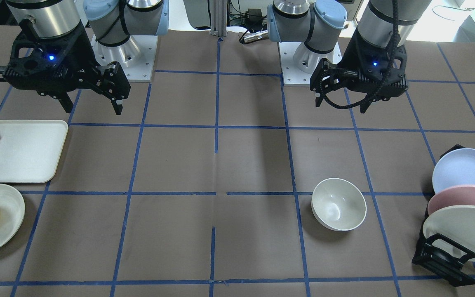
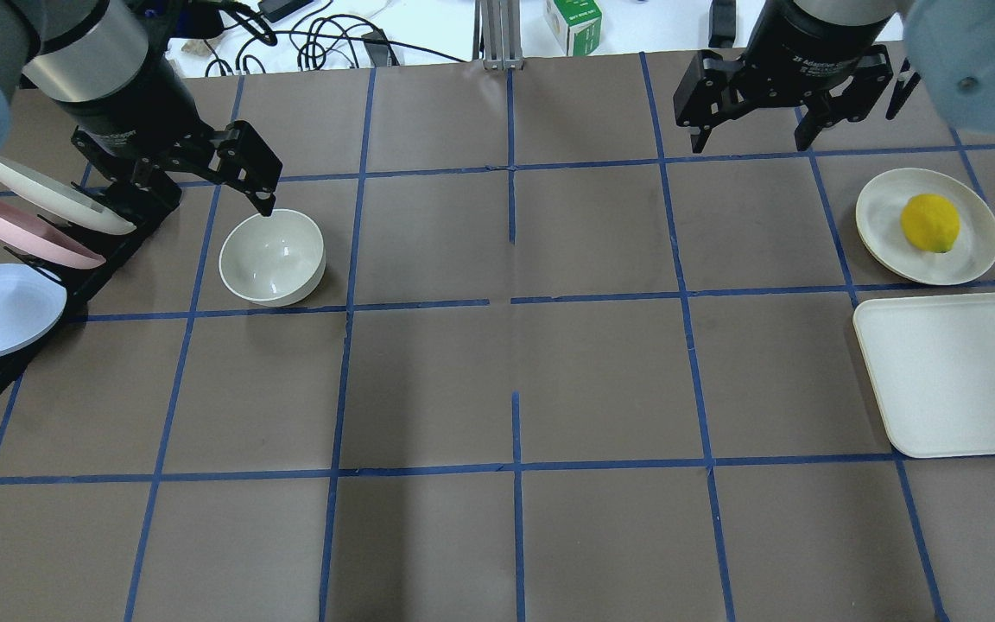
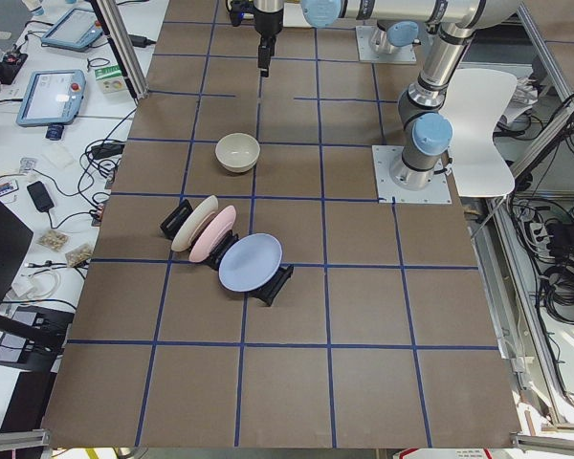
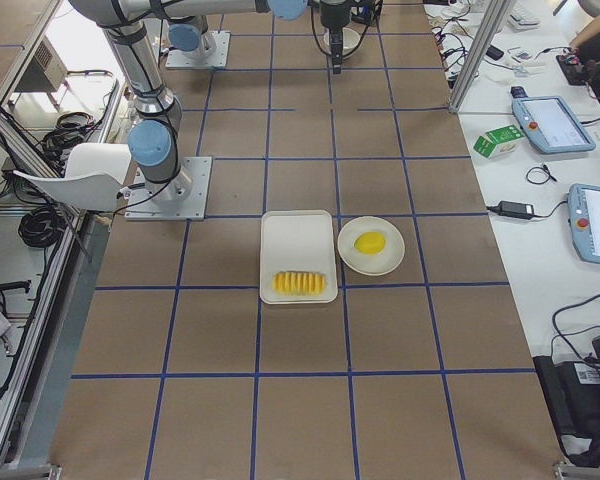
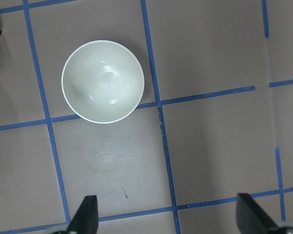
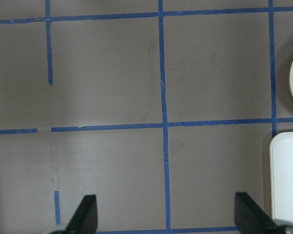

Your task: Place bowl and put lemon in it

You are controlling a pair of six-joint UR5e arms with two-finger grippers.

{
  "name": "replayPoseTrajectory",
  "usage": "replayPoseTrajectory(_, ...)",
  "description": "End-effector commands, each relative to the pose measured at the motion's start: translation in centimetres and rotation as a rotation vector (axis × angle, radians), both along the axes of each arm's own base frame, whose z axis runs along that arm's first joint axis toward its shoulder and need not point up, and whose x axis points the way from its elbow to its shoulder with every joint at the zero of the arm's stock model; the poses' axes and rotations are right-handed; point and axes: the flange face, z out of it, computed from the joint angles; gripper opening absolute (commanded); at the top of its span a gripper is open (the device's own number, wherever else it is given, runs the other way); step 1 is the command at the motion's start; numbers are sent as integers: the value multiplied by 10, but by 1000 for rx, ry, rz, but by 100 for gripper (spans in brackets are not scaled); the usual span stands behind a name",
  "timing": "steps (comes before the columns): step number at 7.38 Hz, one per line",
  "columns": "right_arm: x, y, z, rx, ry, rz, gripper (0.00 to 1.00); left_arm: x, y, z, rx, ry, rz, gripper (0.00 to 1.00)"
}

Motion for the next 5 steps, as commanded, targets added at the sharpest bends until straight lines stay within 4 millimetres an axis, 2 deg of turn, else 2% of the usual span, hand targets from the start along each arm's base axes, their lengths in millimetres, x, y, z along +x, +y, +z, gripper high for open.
replayPoseTrajectory(1,0,1,-1,2,9,2,100,0,-1,-7,12,5,0,100)
replayPoseTrajectory(3,0,2,0,2,9,2,100,0,4,-6,19,2,0,100)
replayPoseTrajectory(5,-8,-7,-2,0,18,22,100,5,-5,-14,26,4,11,100)
